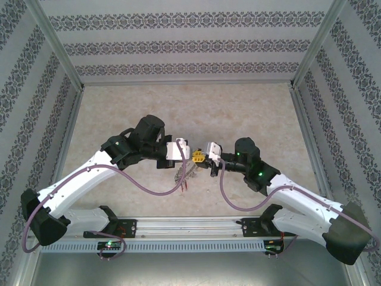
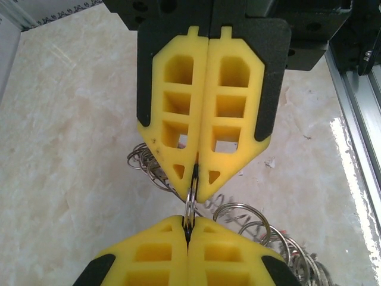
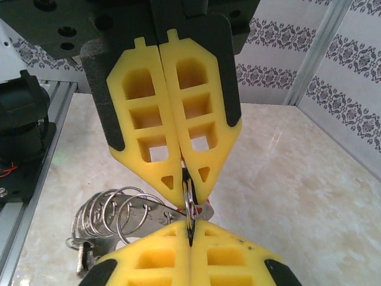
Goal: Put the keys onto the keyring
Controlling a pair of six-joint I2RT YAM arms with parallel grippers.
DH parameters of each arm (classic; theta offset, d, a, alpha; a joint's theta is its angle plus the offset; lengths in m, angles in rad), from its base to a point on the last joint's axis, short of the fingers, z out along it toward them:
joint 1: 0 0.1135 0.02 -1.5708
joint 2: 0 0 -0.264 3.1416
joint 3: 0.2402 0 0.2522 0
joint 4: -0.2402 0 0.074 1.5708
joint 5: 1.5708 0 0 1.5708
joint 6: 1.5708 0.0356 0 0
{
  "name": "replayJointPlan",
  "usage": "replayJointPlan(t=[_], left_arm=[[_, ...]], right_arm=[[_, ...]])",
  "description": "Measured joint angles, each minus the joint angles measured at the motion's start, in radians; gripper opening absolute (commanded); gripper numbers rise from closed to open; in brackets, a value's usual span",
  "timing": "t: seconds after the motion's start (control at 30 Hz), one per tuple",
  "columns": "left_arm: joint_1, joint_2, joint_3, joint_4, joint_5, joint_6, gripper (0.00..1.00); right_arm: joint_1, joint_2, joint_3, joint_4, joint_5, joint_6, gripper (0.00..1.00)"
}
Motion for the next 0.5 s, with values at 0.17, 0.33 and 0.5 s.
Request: replayJointPlan(t=[0.17, 0.33, 0.5], left_arm=[[-0.004, 0.011, 0.018, -0.062, -0.028, 0.034, 0.00], [-0.021, 0.083, 0.096, -0.171, -0.110, 0.079, 0.00], [-0.027, 0.118, 0.134, -0.238, -0.148, 0.095, 0.00]], right_arm=[[0.033, 0.024, 0.020, -0.050, 0.028, -0.052, 0.22], [0.037, 0.038, 0.044, -0.118, 0.072, -0.109, 0.23], [0.038, 0.056, 0.064, -0.151, 0.090, -0.132, 0.23]])
